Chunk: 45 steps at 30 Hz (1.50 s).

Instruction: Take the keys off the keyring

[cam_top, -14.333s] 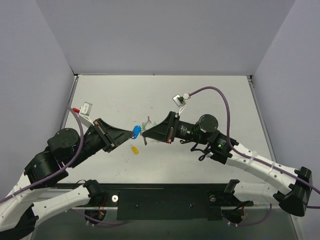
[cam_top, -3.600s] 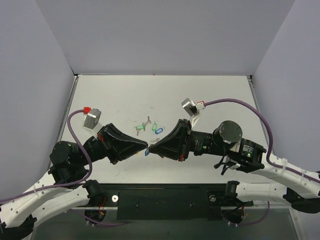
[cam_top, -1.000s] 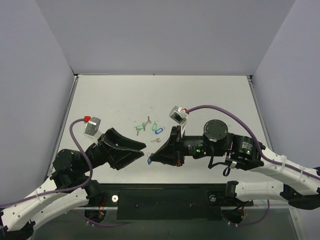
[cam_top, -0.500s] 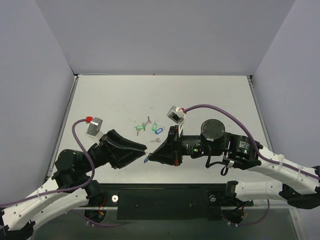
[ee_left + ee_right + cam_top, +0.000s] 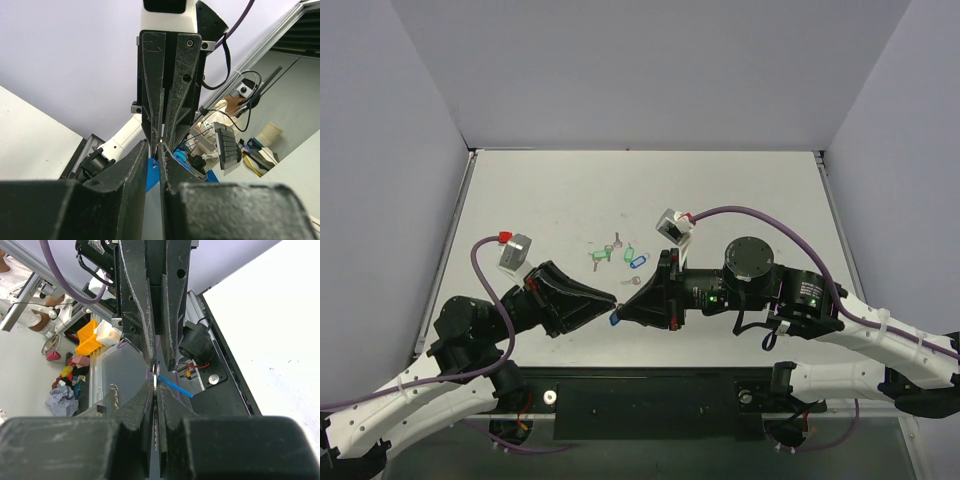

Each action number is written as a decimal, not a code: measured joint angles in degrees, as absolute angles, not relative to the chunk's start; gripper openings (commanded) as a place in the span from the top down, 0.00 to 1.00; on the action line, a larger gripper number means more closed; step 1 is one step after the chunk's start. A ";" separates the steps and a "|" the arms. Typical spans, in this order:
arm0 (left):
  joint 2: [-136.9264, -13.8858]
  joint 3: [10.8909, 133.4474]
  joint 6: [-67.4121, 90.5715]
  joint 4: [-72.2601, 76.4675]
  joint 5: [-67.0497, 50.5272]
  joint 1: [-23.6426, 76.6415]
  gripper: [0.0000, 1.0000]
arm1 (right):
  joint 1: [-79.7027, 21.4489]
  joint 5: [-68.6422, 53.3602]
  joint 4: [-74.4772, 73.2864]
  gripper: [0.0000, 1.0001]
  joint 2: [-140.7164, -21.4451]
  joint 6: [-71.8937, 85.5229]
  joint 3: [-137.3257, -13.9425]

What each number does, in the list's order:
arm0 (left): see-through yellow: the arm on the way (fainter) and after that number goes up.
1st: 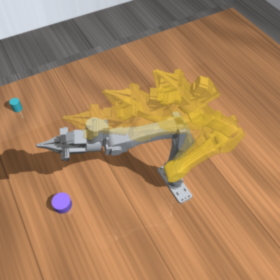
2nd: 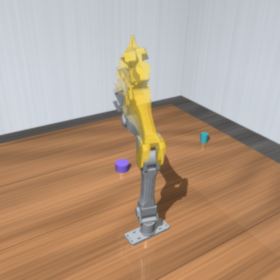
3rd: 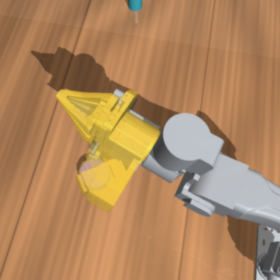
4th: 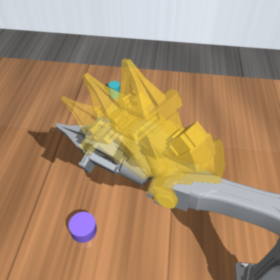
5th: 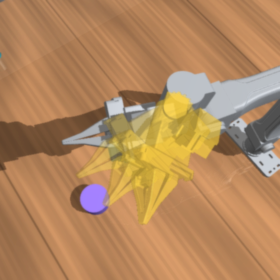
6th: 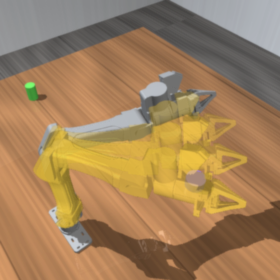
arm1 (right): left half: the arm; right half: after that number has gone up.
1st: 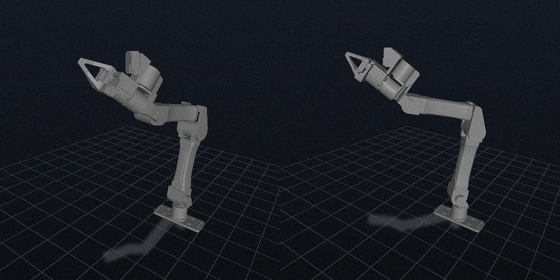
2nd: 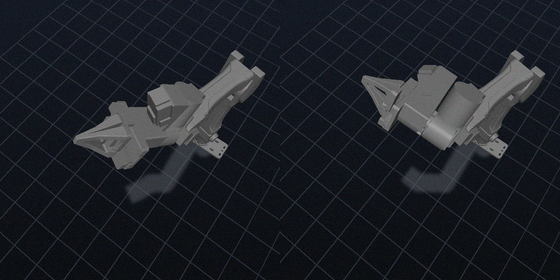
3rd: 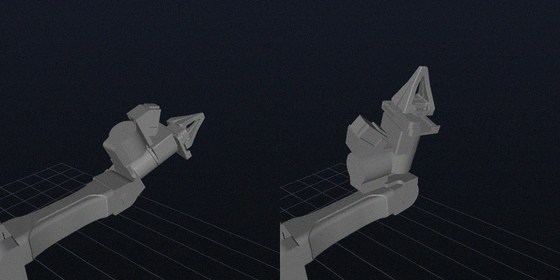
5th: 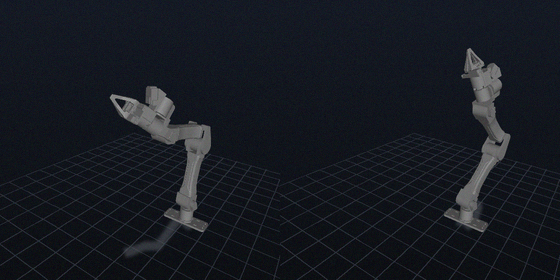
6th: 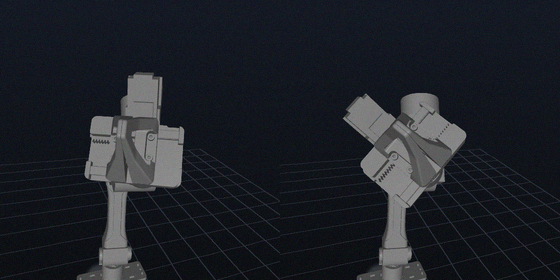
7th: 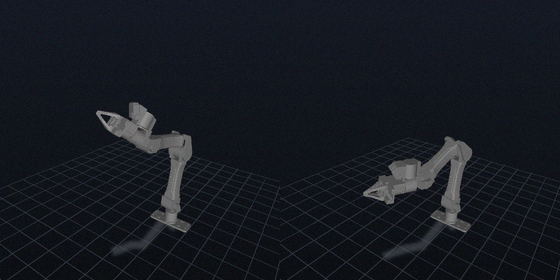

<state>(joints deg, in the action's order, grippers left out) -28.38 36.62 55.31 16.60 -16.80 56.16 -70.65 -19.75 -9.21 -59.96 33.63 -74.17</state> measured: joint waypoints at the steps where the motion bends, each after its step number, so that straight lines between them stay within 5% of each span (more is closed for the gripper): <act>1: -28.40 36.62 55.33 16.73 -16.91 56.16 0.88 | -70.65 -19.75 -9.21 1.00 -59.99 33.67 -74.17; 4: -28.53 36.62 55.42 17.26 -17.17 56.27 1.00 | -70.65 -19.73 -9.19 1.00 -60.07 34.04 -74.19; 45: -36.29 58.04 38.30 -20.38 -29.89 56.64 1.00 | -71.42 -26.22 -16.82 1.00 -63.11 34.37 -77.28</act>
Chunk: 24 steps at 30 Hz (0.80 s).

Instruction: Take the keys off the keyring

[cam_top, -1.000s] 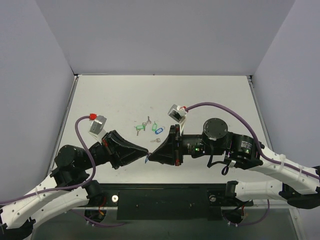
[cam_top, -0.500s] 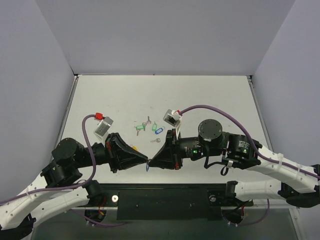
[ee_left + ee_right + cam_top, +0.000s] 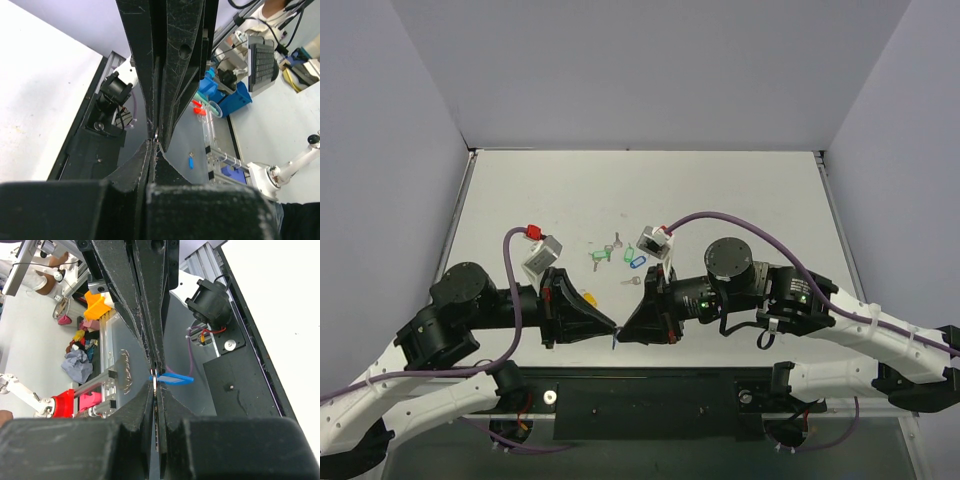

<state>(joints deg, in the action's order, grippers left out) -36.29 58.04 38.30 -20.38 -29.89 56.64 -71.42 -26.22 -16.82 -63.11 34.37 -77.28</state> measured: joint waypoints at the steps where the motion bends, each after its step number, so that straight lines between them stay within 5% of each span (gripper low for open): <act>1: -36.71 58.48 37.89 -21.26 -30.35 56.64 1.00 | -71.44 -26.39 -17.10 1.00 -63.20 34.37 -77.30; 7: -37.67 59.22 36.71 -23.46 -31.62 56.64 0.96 | -71.79 -26.44 -18.41 1.00 -63.40 34.33 -77.32; 12: -37.71 59.68 36.38 -24.21 -31.42 56.69 0.31 | -71.83 -25.91 -17.91 1.00 -63.33 34.30 -77.32; 24: -25.87 55.77 40.75 -17.37 -17.34 56.97 0.23 | -71.83 -20.34 -13.06 1.00 -61.14 34.59 -76.58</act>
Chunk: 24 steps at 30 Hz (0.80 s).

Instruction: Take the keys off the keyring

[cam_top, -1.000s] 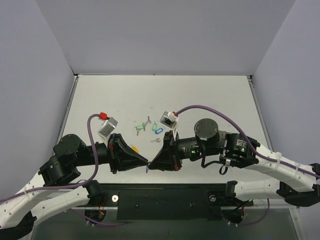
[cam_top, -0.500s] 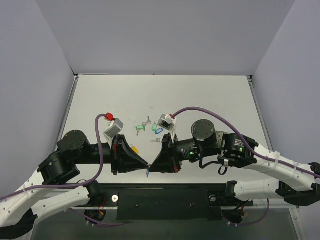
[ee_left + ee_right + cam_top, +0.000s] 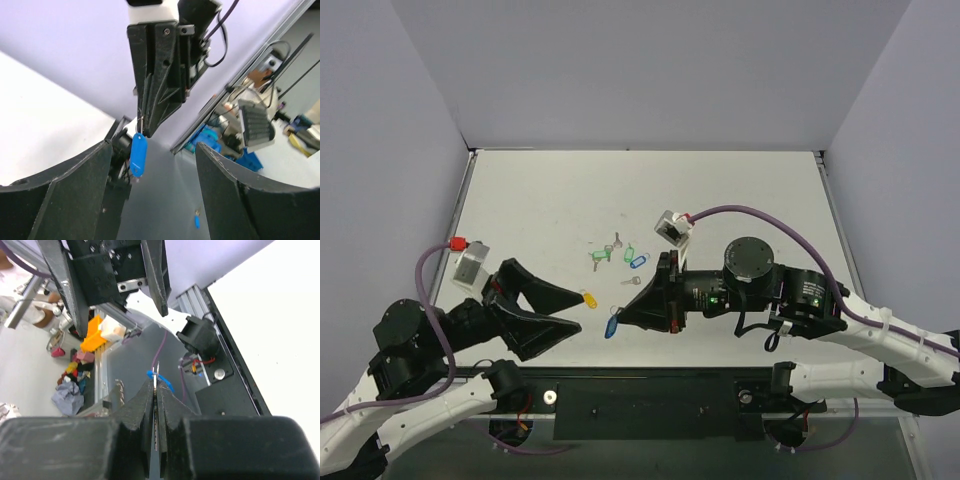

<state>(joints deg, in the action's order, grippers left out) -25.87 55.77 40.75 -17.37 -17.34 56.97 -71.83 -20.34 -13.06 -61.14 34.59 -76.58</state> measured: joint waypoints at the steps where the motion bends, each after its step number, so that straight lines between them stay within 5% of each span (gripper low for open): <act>1: -24.12 54.26 41.63 -14.87 -16.47 56.97 0.25 | -71.83 -19.75 -11.97 1.00 -60.69 34.76 -76.23; 24: -26.33 44.12 49.17 7.62 -12.14 56.97 0.68 | -71.70 -19.53 3.31 1.00 -61.93 39.18 -73.47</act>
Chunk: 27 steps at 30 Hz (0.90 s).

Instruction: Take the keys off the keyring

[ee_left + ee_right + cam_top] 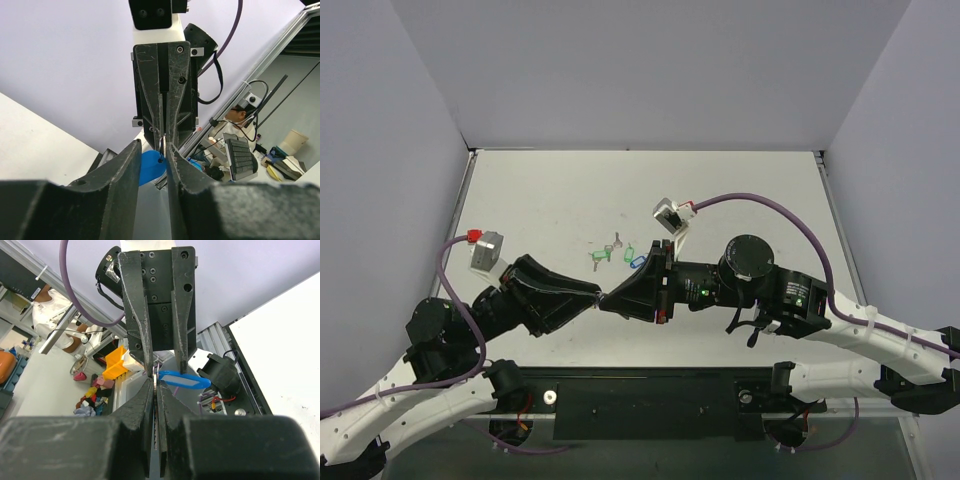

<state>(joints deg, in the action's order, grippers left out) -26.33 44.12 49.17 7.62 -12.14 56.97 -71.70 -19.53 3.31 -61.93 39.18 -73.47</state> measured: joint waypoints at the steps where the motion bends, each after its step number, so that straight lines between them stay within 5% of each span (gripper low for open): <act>1: -26.35 44.12 49.19 7.84 -12.19 56.97 0.71 | -71.68 -19.53 3.31 1.00 -61.93 39.18 -73.47; 9: -26.57 44.18 49.47 8.86 -12.64 57.08 0.80 | -71.64 -19.40 3.25 1.00 -62.02 39.05 -73.47; 13: -26.68 44.53 49.63 8.75 -12.69 57.17 1.00 | -71.61 -19.29 3.22 1.00 -62.02 38.98 -73.47; 27: -27.97 49.28 47.94 1.28 -13.56 57.28 1.00 | -71.61 -19.53 3.01 1.00 -62.02 38.87 -73.47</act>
<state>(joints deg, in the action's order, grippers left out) -27.97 49.28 47.94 1.28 -13.56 57.28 -71.61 -19.53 3.01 -62.02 38.87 -73.47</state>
